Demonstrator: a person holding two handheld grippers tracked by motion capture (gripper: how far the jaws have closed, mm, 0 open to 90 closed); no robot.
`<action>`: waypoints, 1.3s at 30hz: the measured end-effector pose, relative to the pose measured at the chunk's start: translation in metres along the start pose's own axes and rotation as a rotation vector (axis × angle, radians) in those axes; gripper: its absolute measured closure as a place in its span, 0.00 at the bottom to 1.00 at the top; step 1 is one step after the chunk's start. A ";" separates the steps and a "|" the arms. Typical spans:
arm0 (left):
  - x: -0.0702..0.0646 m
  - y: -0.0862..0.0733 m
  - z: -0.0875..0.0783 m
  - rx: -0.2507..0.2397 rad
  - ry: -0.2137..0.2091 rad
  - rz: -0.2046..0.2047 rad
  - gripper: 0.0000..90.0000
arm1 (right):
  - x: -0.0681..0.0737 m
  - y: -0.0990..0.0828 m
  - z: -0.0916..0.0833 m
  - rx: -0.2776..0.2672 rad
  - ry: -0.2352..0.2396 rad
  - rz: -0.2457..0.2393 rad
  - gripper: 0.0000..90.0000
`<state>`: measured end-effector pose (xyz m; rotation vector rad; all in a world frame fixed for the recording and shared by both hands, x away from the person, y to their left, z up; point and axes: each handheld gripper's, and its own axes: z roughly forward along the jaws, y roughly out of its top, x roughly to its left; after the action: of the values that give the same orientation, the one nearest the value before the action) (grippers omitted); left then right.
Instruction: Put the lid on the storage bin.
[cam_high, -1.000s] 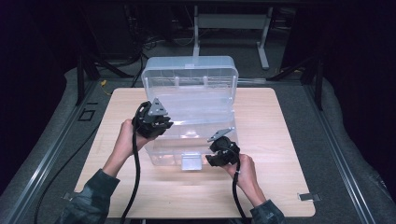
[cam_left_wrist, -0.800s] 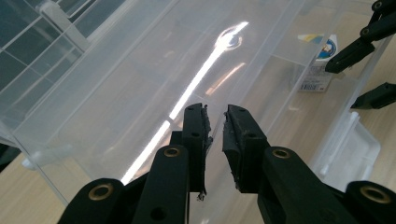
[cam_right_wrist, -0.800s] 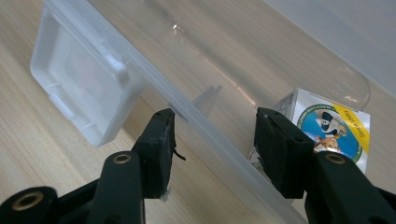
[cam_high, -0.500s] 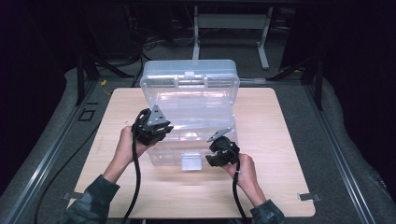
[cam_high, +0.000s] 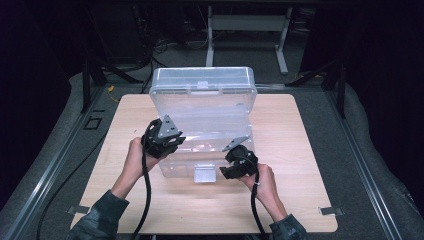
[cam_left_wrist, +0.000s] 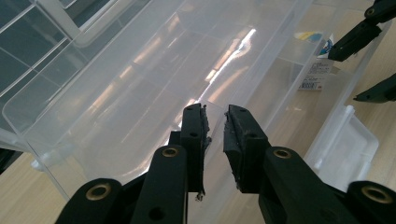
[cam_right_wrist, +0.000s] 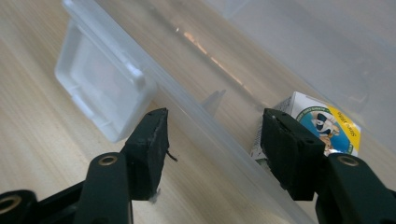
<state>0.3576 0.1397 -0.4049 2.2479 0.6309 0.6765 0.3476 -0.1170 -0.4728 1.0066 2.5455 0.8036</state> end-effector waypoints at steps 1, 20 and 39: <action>0.000 0.000 0.000 0.003 -0.003 0.001 0.85 | -0.001 0.000 -0.003 -0.002 0.010 0.002 0.46; -0.002 0.000 -0.001 0.014 -0.003 -0.001 0.85 | -0.009 0.020 -0.072 -0.188 0.027 0.022 0.31; -0.007 -0.006 -0.002 0.008 0.008 0.012 0.82 | -0.049 0.083 -0.071 -0.299 -0.052 0.109 0.83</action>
<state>0.3497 0.1396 -0.4103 2.2597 0.6253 0.6908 0.3950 -0.1289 -0.3636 1.0560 2.2554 1.1320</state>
